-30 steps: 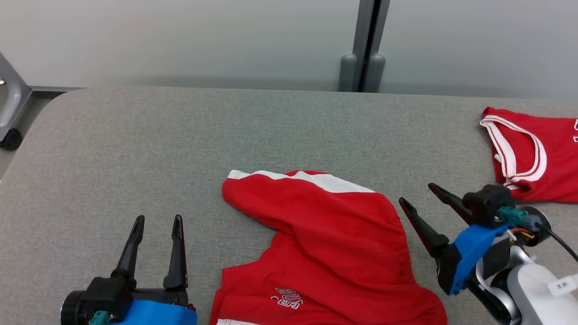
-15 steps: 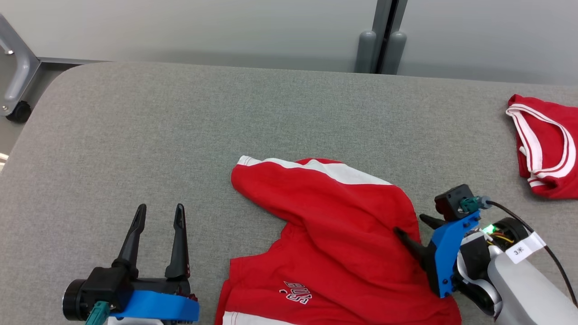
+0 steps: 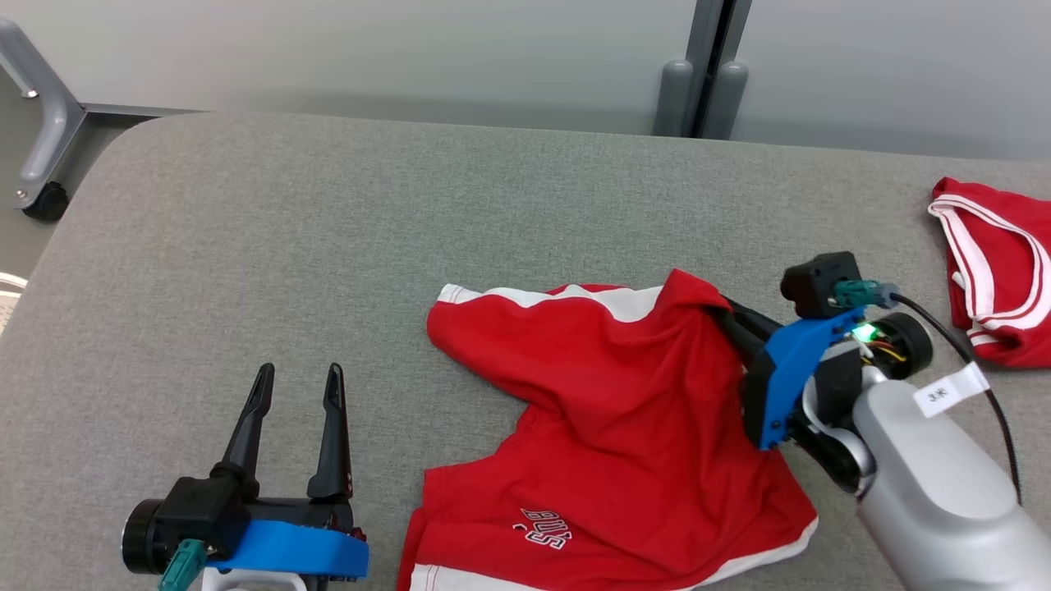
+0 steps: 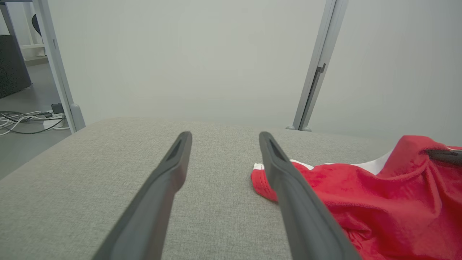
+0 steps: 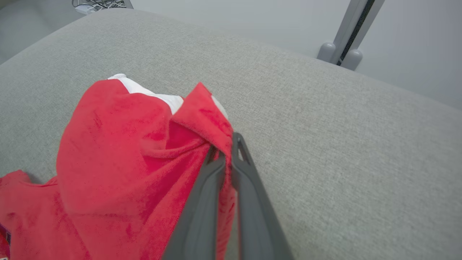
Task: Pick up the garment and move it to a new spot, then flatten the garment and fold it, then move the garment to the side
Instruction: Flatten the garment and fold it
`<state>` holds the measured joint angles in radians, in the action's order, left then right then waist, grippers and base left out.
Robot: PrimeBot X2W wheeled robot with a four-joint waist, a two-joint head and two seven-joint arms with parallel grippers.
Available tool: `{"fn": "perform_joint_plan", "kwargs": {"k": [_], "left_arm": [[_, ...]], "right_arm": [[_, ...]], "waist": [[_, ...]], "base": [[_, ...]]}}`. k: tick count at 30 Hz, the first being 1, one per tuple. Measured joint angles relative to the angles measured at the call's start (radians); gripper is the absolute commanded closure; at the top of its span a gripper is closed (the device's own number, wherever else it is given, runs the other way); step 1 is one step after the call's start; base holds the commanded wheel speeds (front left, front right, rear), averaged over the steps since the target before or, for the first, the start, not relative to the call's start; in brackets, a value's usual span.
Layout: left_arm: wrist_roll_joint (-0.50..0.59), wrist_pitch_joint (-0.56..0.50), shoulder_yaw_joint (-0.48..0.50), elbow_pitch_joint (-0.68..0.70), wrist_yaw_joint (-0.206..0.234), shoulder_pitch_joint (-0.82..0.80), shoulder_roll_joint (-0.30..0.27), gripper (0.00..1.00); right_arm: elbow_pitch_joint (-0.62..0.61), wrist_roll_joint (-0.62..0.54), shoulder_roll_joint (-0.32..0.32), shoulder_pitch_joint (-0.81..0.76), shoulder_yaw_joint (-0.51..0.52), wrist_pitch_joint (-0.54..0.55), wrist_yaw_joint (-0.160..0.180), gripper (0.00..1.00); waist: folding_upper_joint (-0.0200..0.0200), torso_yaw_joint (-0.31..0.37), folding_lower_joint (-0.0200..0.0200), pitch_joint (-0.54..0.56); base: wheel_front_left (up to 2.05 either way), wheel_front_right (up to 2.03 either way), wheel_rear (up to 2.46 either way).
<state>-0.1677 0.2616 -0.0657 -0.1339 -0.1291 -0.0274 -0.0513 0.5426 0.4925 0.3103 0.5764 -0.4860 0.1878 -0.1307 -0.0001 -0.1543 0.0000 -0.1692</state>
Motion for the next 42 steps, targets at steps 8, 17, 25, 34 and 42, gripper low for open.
{"fn": "perform_joint_plan", "kwargs": {"k": [8, 17, 25, 34, 42], "left_arm": [[-0.001, 0.0, -0.002, -0.006, 0.0, 0.0, 0.0, 0.0], [0.003, 0.0, 0.02, -0.004, 0.0, 0.019, 0.0, 0.0], [0.017, 0.0, 0.031, 0.0, 0.0, 0.048, -0.001, 0.0], [0.021, 0.0, 0.046, 0.01, 0.0, 0.085, -0.009, 0.0], [0.037, 0.0, 0.046, 0.003, 0.0, 0.117, -0.017, 0.0]], "right_arm": [[0.2, -0.065, -0.129, 0.071, 0.0, -0.113, 0.0, 1.0], [0.343, -0.062, -0.171, 0.068, -0.008, -0.283, 0.0, 0.0], [0.258, -0.028, -0.096, -0.025, 0.005, -0.411, 0.0, 0.0], [0.035, -0.092, -0.042, -0.196, 0.183, -0.448, 0.0, 0.0], [-0.207, -0.219, -0.103, -0.42, 0.35, -0.449, 0.0, 0.0]], "waist": [[0.0, -0.009, 0.0, 0.006], [0.0, 0.027, 0.0, 0.034], [0.0, 0.089, -0.0001, 0.078], [-0.0001, 0.152, -0.0001, 0.122], [-0.0001, 0.174, -0.0002, 0.167]], "base": [[0.0, 0.0, 0.0], [0.0, 0.0, 0.0], [0.0, 0.0, 0.0], [0.0, 0.0, 0.0], [0.0, 0.0, 0.0]]}}
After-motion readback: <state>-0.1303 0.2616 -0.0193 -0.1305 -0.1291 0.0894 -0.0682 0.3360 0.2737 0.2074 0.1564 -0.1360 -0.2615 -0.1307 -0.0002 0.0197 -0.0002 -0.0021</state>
